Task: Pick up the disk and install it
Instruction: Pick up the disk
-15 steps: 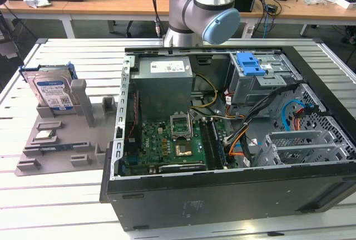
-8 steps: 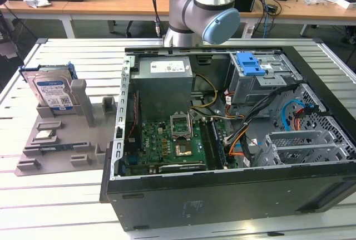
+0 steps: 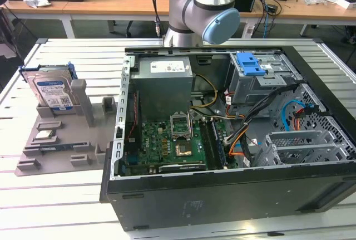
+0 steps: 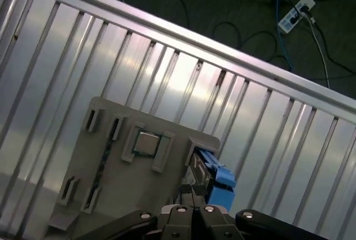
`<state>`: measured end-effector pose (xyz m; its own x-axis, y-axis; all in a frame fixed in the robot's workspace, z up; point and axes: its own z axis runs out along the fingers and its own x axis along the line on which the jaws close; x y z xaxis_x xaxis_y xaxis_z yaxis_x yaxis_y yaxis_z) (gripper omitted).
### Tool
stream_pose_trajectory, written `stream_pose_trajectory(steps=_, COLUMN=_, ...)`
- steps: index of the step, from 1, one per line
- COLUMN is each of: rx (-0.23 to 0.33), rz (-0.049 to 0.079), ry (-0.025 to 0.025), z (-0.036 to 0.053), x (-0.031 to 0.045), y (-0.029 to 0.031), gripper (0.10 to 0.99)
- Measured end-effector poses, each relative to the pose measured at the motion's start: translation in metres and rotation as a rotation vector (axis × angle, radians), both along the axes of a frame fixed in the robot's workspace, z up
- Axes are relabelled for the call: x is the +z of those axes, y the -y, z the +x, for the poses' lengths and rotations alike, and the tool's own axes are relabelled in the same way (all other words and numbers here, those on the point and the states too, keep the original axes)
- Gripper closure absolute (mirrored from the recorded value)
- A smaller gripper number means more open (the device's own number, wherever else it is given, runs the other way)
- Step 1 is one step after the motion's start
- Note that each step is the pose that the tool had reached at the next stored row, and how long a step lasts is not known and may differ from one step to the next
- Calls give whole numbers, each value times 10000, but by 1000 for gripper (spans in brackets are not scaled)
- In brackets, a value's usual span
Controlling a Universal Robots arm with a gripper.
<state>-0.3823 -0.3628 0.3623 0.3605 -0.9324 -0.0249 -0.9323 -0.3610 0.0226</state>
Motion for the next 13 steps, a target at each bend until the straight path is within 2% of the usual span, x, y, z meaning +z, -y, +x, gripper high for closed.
stream_pose_trajectory(steps=13, rx=-2334, rz=1, ry=1, z=0, x=-1, y=0, gripper=980)
